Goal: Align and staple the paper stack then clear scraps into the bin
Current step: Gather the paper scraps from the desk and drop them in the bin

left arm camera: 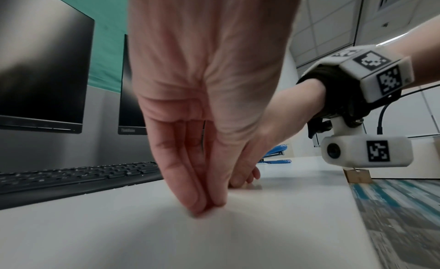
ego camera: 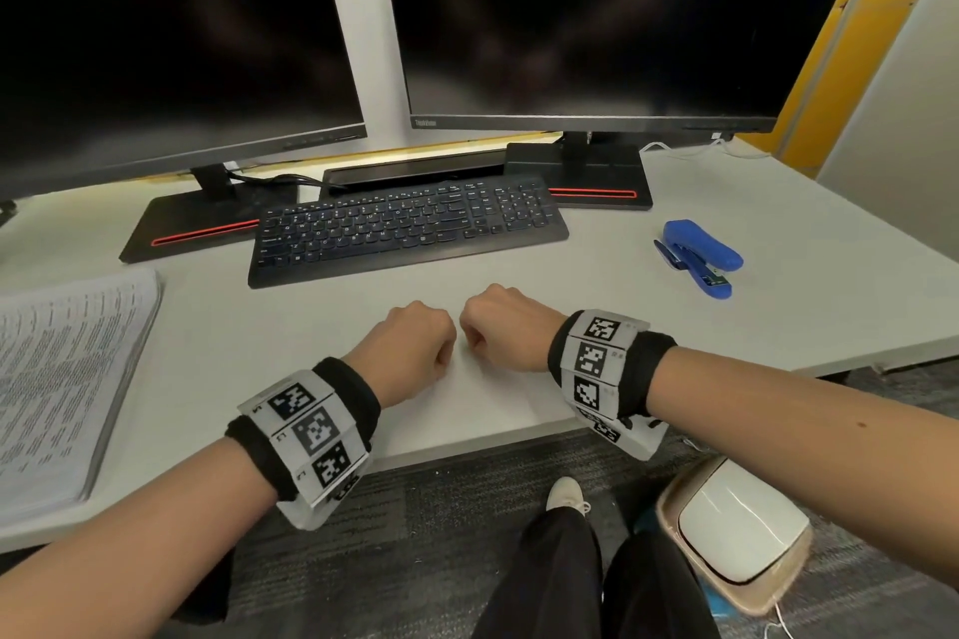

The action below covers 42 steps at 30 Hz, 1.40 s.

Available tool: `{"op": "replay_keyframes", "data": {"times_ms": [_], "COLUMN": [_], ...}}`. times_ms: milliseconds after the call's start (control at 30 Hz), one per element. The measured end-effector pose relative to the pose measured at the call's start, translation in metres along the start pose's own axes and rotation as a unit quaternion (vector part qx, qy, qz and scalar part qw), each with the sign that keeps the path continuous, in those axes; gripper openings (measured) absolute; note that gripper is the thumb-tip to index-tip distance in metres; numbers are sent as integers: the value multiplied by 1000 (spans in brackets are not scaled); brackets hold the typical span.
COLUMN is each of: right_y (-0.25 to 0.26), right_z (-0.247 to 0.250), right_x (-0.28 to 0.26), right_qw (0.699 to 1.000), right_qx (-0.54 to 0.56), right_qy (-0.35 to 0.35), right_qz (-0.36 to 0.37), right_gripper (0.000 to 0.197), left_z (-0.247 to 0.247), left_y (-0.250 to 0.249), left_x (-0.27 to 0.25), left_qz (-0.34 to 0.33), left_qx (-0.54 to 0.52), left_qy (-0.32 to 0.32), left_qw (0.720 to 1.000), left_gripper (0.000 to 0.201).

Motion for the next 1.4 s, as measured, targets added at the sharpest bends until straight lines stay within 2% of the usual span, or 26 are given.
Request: {"op": "replay_keyframes", "data": {"times_ms": [300,467,567,733,833,933,1033,1100,1133,1166,1200,1300,1333,1400], "right_y": [14,9,2,-6,-21,-36,-44,-50,-53,-54,-52,-33,-25,-13], "right_z": [5,-1,-8,-13,-3,-1,0,0,-1,-1,-1,-4,-6,-10], "right_x": [13,11,9,8,9,4,-5,-10,-13,-16,-18,-24,-27,-30], "right_qw": [988,981,985,987,986,948,865,822,817,830,858,965,983,994], "right_qx": [-90,-93,-52,0,97,293,486,553,559,540,497,258,181,107], "right_qy": [128,169,164,158,125,93,68,51,39,26,13,-17,-26,-28], "right_qz": [-6,-1,-10,-18,-46,-88,-105,-128,-137,-139,-130,-49,-15,24], "right_gripper": [26,22,30,26,27,27,12,13,12,8,6,26,30,30], "left_z": [0,2,2,12,15,14,11,10,9,10,11,15,15,16], "left_y": [2,10,14,21,24,24,14,6,3,0,0,5,7,11], "left_x": [7,9,9,8,8,6,5,6,6,7,8,8,7,4], "left_qz": [-14,-2,1,6,16,21,11,8,9,9,12,39,48,59], "left_qx": [29,-26,-36,-69,-104,-130,-133,-154,-164,-170,-170,-162,-161,-161], "left_qy": [96,133,122,70,41,18,-3,-21,-31,-42,-52,-83,-91,-94], "left_qw": [995,991,992,995,994,991,991,988,986,985,984,982,982,981], "left_gripper": [17,12,9,10,10,11,9,8,8,8,8,10,11,11]}}
Point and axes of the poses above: each hand's wrist, its own x-axis towards the middle knuckle, its own z-axis out of the back of the hand, y = z × x, the point moved 4 cm from there along x, towards the middle knuckle, and after that the axes turned 2 degrees about z, right-handed, at the moved point
